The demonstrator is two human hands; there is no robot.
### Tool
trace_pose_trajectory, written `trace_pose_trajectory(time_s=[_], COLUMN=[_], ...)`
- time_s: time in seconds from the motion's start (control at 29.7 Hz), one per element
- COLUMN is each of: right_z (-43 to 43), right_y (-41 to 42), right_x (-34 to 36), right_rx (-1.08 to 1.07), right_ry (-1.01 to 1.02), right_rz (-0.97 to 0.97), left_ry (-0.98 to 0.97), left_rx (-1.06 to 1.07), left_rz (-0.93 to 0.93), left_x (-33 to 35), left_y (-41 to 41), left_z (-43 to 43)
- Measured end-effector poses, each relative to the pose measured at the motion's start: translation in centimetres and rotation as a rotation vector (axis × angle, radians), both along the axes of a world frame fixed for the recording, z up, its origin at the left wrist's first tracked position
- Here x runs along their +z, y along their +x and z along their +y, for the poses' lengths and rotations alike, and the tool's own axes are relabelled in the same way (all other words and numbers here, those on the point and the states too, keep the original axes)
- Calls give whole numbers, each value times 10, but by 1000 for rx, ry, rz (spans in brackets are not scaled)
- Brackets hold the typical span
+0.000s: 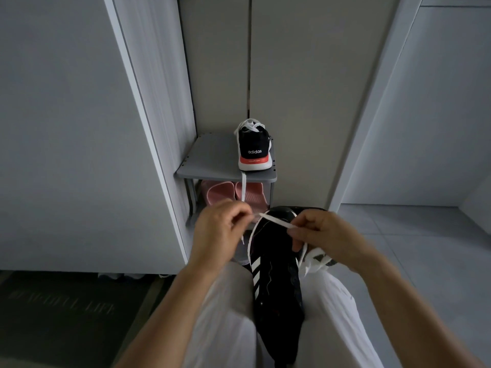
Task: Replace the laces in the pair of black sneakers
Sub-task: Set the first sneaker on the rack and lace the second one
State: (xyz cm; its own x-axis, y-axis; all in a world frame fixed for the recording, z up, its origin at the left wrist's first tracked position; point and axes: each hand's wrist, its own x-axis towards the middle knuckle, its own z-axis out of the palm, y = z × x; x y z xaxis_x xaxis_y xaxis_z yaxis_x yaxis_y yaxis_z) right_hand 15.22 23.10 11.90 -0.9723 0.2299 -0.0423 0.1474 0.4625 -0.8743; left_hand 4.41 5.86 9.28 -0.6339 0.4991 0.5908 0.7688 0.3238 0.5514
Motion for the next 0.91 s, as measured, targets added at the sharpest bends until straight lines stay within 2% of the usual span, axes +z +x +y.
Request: trace_pose_trajectory(time_s=[0.07, 0.13, 0.24, 0.37, 0.57, 0.67, 0.74, 0.84, 0.91], right_z=[7, 9, 4, 2, 8, 10, 6, -5, -12], right_y=[-2, -8, -20, -27, -33, -39, -46, -54, -47], right_x=[4, 7, 15, 32, 44, 42, 36, 20, 15], right_rx=[-89, -56, 56, 130, 172, 129, 88, 19, -100], right_ry=[5, 72, 148, 135, 117, 184, 231, 356, 393], right_rz=[79, 115, 75, 38, 9, 45, 56, 87, 191], left_ry=[-88, -143, -77, 10, 5, 19, 32, 206, 352], left_rx=[21, -14, -51, -4, -29, -69, -102, -163, -80], left_rz=[-17, -55, -117, -122, -113, -310, -535, -965, -1118], left_x=[-1, -3, -1, 8, 12, 12, 10, 2, -9], left_y=[-3, 5, 16, 14, -1, -3, 1, 12, 16], left_z=[-4, 0, 12, 22, 21, 13, 7, 3, 1])
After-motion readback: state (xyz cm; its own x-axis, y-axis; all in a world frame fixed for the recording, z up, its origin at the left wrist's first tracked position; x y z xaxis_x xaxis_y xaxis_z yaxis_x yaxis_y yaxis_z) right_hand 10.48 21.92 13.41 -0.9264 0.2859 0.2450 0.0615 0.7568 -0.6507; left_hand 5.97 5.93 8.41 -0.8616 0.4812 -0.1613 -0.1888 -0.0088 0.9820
